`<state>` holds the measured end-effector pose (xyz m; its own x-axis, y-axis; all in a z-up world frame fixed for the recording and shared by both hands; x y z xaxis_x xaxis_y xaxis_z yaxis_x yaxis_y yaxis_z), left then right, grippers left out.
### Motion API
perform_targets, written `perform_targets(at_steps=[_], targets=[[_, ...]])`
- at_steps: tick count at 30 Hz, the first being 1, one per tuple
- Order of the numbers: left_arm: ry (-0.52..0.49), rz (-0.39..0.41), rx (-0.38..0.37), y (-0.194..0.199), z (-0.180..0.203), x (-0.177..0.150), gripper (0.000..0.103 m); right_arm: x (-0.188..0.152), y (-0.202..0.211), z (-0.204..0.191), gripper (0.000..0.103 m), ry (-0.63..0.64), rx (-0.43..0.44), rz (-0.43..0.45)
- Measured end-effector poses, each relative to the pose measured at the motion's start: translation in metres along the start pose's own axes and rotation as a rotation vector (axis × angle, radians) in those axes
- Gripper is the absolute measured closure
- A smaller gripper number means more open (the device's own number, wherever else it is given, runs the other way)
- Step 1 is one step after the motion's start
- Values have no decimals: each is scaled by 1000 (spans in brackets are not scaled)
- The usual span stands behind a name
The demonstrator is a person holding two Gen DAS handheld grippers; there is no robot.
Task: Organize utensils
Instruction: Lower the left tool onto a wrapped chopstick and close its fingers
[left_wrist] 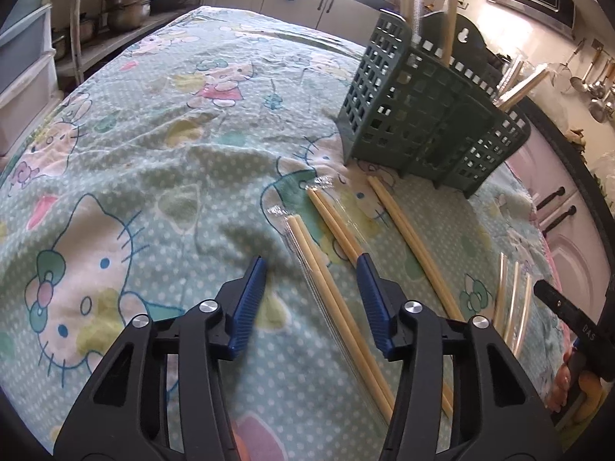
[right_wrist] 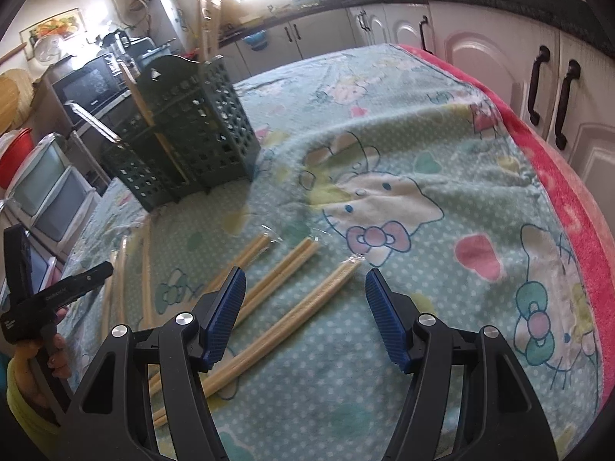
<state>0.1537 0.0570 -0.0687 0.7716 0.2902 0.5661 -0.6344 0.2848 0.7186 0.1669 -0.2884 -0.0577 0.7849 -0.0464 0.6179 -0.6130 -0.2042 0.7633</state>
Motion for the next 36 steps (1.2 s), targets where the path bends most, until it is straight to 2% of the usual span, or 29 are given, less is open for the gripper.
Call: perform_targets(at_steps=[5,9,13,15,18,20,28,36], targets=[[19,8,17,-4,-5,7,71,2,-14,6,44,-34,-14,-25],[26,11,22,-7,-7,10,71,5,-19,9,57,-57,-34,-25],[18,12,32,-11,-6,13,71,6,-22,10,66,-42,-57,-20],[15,13,36,-12,-6,15,71,6,-22,13,78,-42,-72,-16],[10,15,41,-13,-5,15,74,6,-21,19,85,-64,-60,-16],[5,14,47,-15,-4,16,74,6,-20,23,87,-87,-43,-12],[9,22,61,-16,-9,19,87,7,-14,28,90,-130,17,-3],[47,41,18,-9,-17,17,94,10,-5,22,91,-129,49,19]])
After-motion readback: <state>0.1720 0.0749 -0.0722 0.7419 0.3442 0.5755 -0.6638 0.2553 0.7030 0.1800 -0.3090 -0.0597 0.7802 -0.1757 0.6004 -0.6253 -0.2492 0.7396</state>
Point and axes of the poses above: each gripper's, at about its wrist camera, not at the fingertips, and y roughly against the way its jaws point, z to its right, x to its top, the point moved 2 cm from there along -y, roughly the way its jaws point, and after that the axes turned 8 degrees about -x, right-handed, at the moved point
